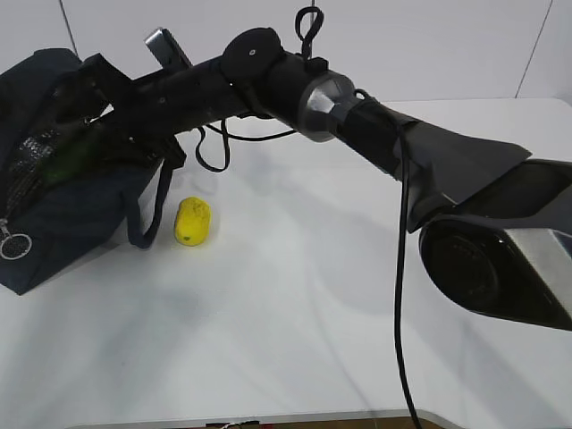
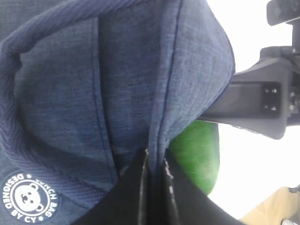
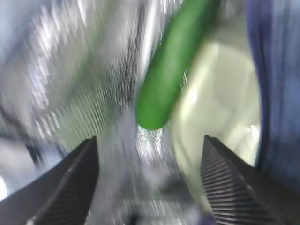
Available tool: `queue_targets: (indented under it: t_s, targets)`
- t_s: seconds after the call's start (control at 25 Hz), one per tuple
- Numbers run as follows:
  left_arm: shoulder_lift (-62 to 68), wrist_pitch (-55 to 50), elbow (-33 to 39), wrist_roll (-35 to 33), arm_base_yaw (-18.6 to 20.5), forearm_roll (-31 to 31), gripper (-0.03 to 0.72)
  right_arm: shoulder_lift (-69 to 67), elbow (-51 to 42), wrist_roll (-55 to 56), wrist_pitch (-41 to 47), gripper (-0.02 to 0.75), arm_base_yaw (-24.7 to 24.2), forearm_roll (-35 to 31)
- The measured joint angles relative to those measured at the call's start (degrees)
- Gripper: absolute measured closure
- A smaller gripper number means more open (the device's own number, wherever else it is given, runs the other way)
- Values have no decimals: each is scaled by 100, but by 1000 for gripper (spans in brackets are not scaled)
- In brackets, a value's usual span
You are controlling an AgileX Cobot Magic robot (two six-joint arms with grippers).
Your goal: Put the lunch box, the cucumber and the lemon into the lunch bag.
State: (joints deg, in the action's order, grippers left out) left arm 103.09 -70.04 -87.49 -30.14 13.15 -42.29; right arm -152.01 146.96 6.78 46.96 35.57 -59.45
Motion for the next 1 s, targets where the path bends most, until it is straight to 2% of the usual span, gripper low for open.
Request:
queue_targets:
  t_s: [0.24,0.48,0.6,0.72,0.8,0.92,1.0]
  targets:
    - [0,0,0,0,0,3,694,0,0,-281,317,188,-22,-36]
    - [0,0,0,0,0,85,694,0,39,-401,1150,265,-261,-27]
    - [0,-2,0,0,78,202,694,41,222,-385,1349,288,-355,212]
    - [0,-2,0,0,229,234,694,198,582,-75,1673,291,-405,973]
    - [0,-2,0,0,325,234,694,268,859,240,2131,291,-405,1727]
    - [0,-2,0,0,446,247,694,301,1220,678,2373,291,-395,2730]
    - [0,-2,0,0,469,247,694,301,1297,853,2414,292,-395,3077]
